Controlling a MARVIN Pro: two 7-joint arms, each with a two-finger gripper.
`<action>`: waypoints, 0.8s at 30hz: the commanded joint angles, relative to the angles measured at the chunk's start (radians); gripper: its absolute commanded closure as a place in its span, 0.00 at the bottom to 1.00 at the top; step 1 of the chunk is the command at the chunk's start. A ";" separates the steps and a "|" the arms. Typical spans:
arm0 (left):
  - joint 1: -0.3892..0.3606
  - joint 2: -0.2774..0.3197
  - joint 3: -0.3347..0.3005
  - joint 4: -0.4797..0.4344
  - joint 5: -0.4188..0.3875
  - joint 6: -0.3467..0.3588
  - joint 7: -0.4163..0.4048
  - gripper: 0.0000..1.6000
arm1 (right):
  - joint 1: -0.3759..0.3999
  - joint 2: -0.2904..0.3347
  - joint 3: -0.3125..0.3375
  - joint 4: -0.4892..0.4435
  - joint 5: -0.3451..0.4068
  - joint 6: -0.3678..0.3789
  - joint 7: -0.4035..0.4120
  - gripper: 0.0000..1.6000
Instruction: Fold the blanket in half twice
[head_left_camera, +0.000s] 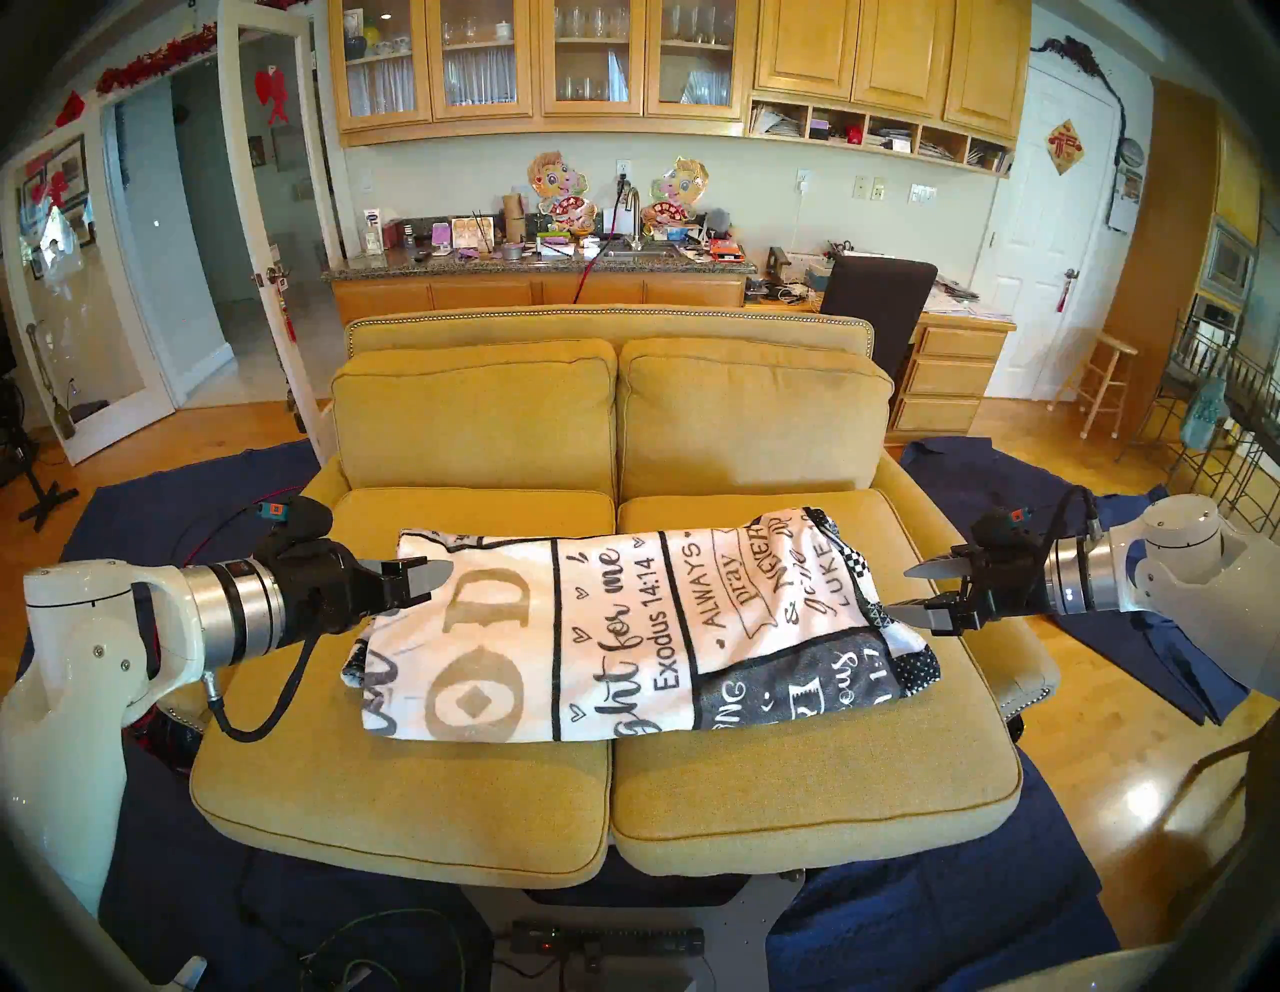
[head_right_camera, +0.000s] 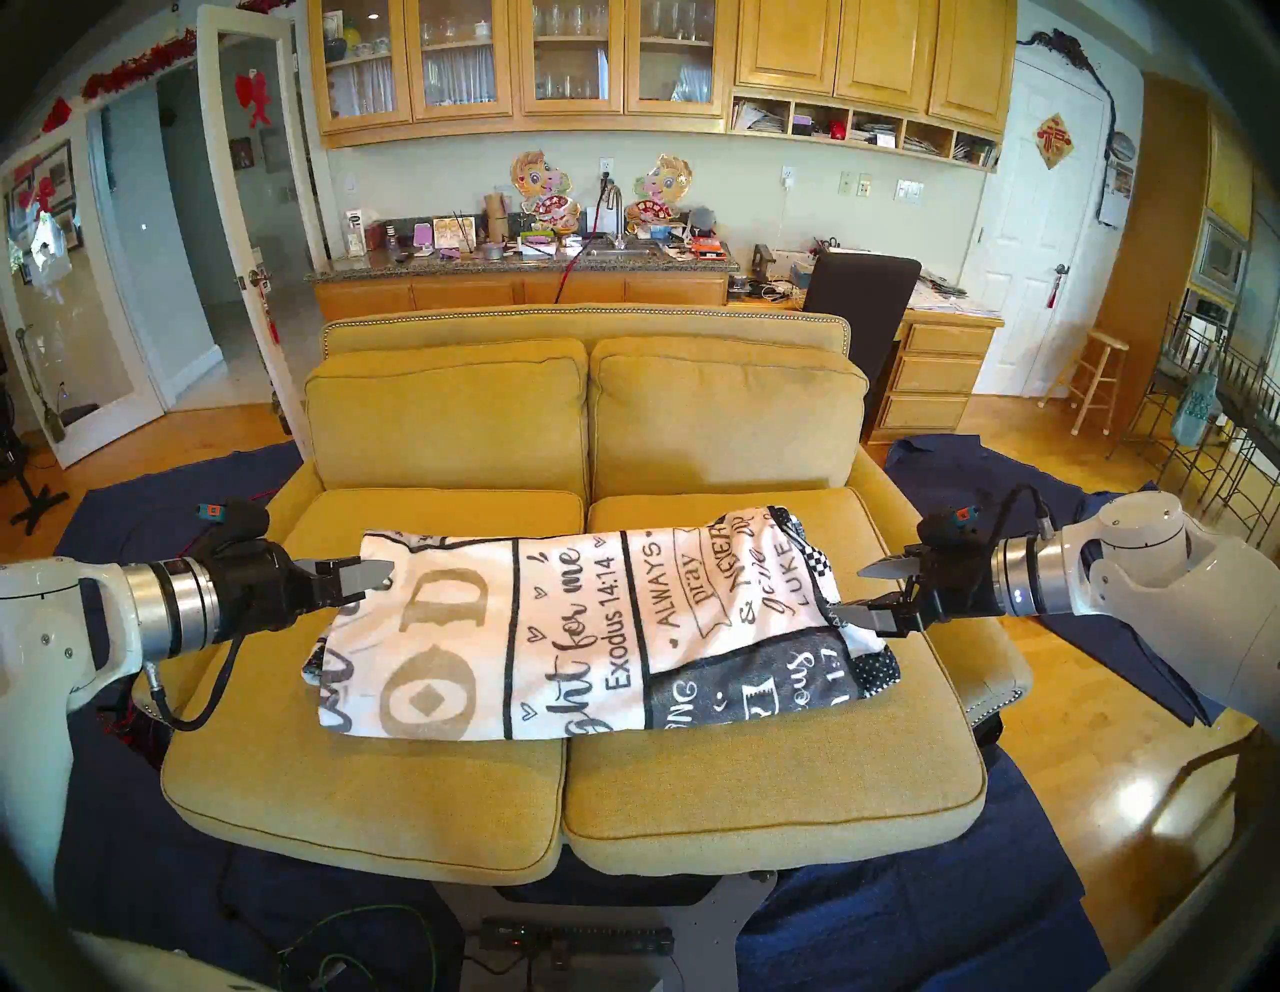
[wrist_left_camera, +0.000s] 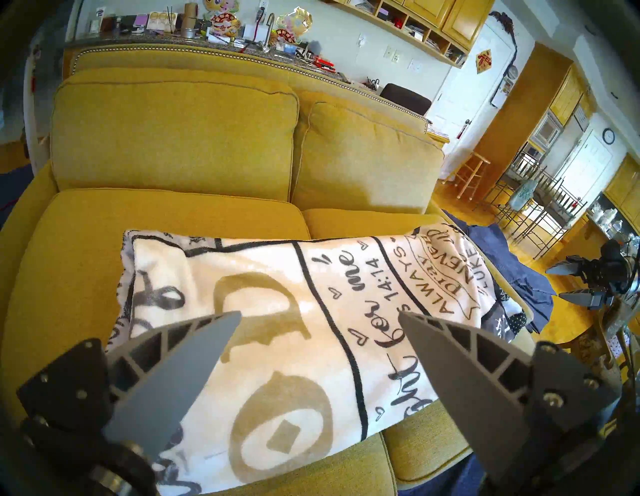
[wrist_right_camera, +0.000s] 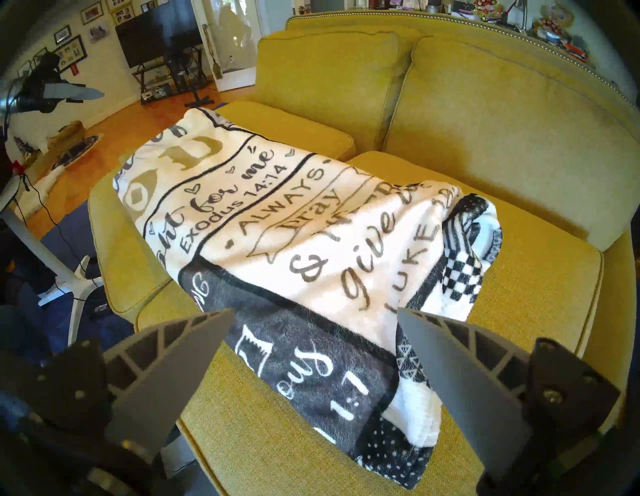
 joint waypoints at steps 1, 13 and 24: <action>-0.006 0.009 -0.003 -0.017 -0.001 -0.001 -0.011 0.00 | -0.013 -0.012 0.061 0.002 0.009 -0.058 0.023 0.00; -0.043 0.048 0.038 0.039 0.003 0.014 0.005 0.00 | -0.069 -0.057 0.129 0.020 0.007 -0.124 0.062 0.00; -0.143 0.101 0.068 0.152 0.002 0.007 0.028 0.00 | -0.110 -0.097 0.182 0.025 0.003 -0.160 0.087 0.00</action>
